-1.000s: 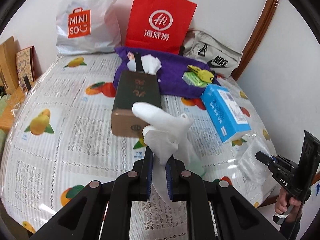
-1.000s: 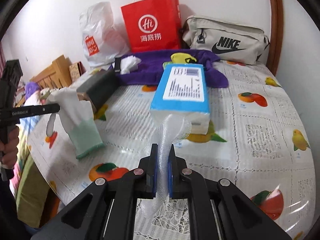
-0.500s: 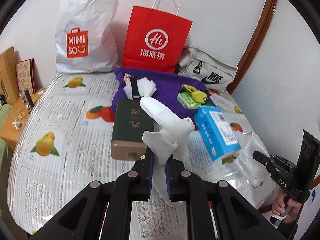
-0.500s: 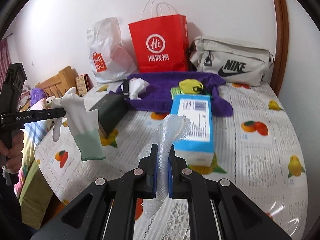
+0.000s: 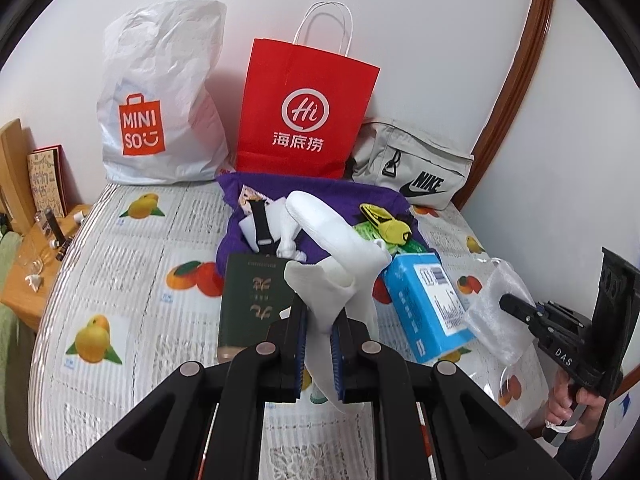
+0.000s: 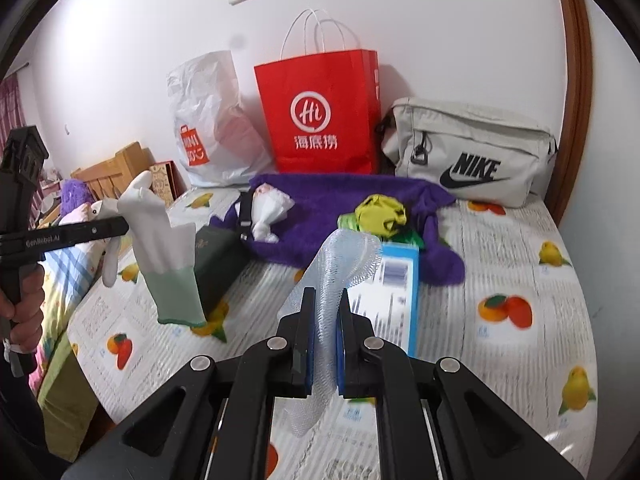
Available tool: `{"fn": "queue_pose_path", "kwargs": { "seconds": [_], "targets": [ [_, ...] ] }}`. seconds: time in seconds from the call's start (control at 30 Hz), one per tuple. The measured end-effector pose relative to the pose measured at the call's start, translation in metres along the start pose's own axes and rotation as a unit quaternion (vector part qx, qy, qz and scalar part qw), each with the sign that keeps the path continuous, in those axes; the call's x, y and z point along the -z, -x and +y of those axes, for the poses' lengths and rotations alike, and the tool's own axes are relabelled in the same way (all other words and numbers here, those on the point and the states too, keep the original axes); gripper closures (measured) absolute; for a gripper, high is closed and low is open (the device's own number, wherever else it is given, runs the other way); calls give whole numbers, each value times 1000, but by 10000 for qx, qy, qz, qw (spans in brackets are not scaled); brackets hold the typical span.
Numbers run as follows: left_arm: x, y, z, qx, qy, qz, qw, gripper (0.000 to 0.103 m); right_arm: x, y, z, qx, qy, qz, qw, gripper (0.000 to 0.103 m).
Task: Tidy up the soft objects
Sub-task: 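Carry the white glove with left tool while right tool carries plastic bag toward towel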
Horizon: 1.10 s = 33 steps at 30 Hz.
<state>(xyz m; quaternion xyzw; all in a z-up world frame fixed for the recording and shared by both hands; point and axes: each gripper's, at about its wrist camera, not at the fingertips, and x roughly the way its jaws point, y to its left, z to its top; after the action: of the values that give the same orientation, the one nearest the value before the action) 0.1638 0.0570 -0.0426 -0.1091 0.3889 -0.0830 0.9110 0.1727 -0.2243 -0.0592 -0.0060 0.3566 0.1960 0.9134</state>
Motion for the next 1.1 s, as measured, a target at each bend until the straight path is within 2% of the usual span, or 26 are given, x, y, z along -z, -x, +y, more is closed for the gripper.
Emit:
{"fn": "queue_pose_path", "kwargs": {
  "seconds": [0.6,1.1],
  "targets": [
    [-49,-35,0,-24,-45,-19,10000,92,-66,-34,-18,-26,-49,-165,9998,95],
    [-95,-82,9,-77,-61,1,10000,92,-108,-99,-32,-108,-106,-224,9996,95]
  ]
}}
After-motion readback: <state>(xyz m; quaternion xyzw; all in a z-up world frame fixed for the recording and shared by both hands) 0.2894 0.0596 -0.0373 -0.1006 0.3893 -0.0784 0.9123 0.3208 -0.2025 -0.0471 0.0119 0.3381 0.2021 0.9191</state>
